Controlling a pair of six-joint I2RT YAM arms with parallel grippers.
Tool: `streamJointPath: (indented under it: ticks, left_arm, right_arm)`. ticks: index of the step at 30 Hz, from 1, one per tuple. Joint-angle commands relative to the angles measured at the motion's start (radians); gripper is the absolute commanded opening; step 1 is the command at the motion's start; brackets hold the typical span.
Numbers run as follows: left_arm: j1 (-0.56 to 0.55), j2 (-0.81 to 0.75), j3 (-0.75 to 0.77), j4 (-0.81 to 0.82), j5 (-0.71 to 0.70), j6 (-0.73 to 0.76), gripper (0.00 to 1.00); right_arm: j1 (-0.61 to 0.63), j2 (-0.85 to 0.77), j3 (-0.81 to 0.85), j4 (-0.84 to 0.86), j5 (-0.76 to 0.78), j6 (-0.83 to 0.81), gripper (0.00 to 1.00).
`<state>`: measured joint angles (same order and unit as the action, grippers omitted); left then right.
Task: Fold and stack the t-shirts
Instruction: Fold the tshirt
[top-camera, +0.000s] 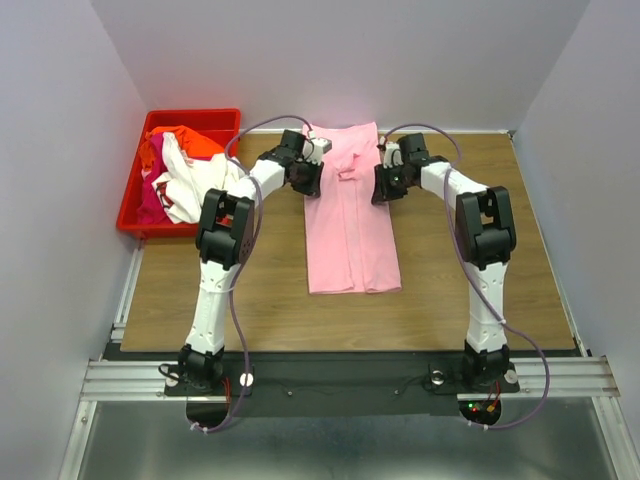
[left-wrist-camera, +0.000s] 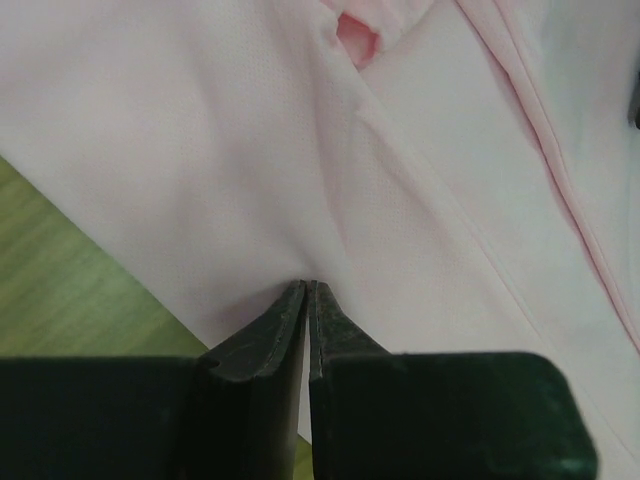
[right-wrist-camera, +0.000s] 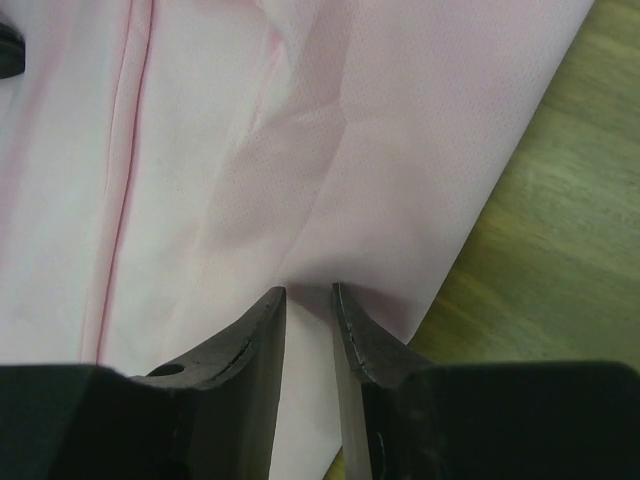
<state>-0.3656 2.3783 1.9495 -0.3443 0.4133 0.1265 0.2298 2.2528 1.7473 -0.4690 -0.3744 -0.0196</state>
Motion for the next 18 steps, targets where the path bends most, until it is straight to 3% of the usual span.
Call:
streamJointPath:
  ticks: [1, 7, 10, 14, 16, 18]
  left_arm:
    - [0.016, 0.042, 0.095, -0.058, -0.025, 0.036, 0.18]
    - [0.019, 0.006, 0.112, -0.071, -0.009, 0.062, 0.23]
    - [0.02, -0.121, 0.04, -0.05, 0.033, 0.099, 0.29]
    - [0.022, -0.347, -0.121, 0.028, 0.073, 0.18, 0.42]
    - [0.022, -0.474, -0.222, 0.041, 0.09, 0.228, 0.46]
    - [0.024, -0.594, -0.332, 0.048, 0.11, 0.264, 0.46]
  right_arm:
    - [0.005, 0.065, 0.05, 0.016, 0.043, 0.043, 0.31]
    - [0.003, 0.039, 0.074, 0.015, 0.0, 0.046, 0.36]
    - [0.005, -0.083, 0.026, 0.01, -0.092, 0.029, 0.53]
    - [0.005, -0.284, -0.049, -0.032, -0.162, -0.048, 0.91]
    - [0.006, -0.36, -0.086, -0.092, -0.175, -0.112, 0.95]
    - [0.011, -0.449, -0.109, -0.147, -0.178, -0.172, 0.91]
